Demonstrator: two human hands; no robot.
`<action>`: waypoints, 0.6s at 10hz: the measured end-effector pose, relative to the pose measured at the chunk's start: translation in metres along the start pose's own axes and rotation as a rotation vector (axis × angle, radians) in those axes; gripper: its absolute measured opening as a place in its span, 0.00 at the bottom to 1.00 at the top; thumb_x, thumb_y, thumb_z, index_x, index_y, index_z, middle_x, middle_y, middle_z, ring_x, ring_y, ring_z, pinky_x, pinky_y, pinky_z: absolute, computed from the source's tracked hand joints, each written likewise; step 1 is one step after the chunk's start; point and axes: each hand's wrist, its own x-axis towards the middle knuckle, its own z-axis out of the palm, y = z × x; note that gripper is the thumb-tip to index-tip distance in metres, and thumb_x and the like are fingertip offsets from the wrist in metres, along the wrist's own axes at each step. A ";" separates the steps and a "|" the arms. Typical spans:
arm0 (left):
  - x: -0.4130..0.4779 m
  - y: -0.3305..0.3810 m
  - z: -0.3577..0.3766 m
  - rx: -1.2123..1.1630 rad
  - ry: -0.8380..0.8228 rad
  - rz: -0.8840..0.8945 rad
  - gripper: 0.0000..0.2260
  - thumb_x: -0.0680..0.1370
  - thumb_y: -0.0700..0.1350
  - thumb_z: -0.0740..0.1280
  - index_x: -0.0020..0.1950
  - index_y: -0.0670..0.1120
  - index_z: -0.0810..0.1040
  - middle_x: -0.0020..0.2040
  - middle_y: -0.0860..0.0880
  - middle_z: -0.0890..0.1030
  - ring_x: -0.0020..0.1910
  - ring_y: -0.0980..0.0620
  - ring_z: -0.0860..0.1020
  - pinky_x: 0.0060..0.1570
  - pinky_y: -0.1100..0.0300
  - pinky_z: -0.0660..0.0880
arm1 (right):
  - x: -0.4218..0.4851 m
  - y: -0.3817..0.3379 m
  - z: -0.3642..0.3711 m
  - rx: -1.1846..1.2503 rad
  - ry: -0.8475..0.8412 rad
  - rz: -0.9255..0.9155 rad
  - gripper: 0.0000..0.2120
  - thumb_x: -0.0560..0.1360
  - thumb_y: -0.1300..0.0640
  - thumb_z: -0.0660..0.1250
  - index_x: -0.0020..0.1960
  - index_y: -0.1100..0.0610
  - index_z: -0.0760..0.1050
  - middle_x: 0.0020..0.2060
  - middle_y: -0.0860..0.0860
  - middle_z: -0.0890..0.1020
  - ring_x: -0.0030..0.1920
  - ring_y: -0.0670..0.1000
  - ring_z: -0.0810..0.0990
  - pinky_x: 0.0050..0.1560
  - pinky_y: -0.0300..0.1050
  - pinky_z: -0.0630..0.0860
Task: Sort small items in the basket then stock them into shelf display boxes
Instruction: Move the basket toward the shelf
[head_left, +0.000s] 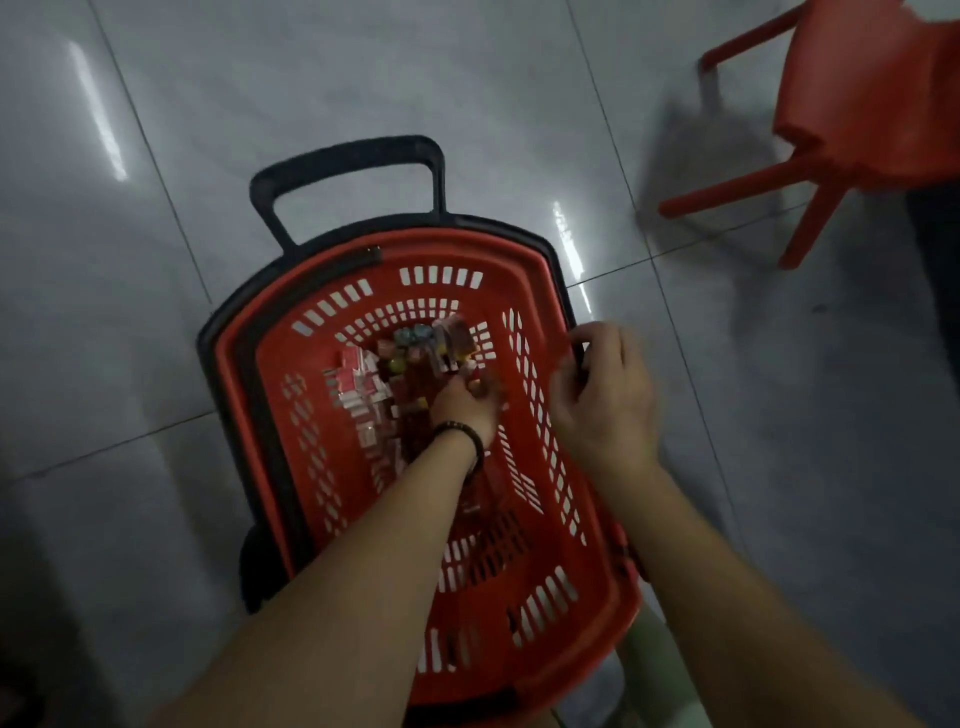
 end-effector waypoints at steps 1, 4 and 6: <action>0.017 -0.007 0.028 0.010 0.021 -0.009 0.25 0.85 0.59 0.58 0.81 0.52 0.68 0.65 0.44 0.83 0.65 0.39 0.80 0.66 0.47 0.76 | 0.001 0.009 0.012 0.012 -0.007 -0.049 0.12 0.81 0.57 0.68 0.62 0.55 0.69 0.55 0.52 0.75 0.39 0.49 0.75 0.33 0.44 0.75; 0.038 -0.022 0.042 -0.094 -0.026 -0.075 0.24 0.83 0.52 0.67 0.78 0.49 0.71 0.69 0.44 0.79 0.67 0.41 0.79 0.68 0.45 0.76 | 0.001 0.011 0.014 0.095 -0.009 -0.028 0.12 0.81 0.56 0.67 0.62 0.53 0.68 0.55 0.50 0.72 0.39 0.51 0.77 0.34 0.53 0.81; 0.038 -0.014 0.042 -0.460 -0.032 -0.164 0.23 0.84 0.42 0.69 0.78 0.49 0.69 0.66 0.43 0.80 0.62 0.42 0.81 0.46 0.59 0.82 | 0.003 0.012 0.015 0.101 -0.034 0.010 0.10 0.81 0.56 0.66 0.59 0.55 0.68 0.52 0.50 0.72 0.41 0.51 0.76 0.36 0.53 0.81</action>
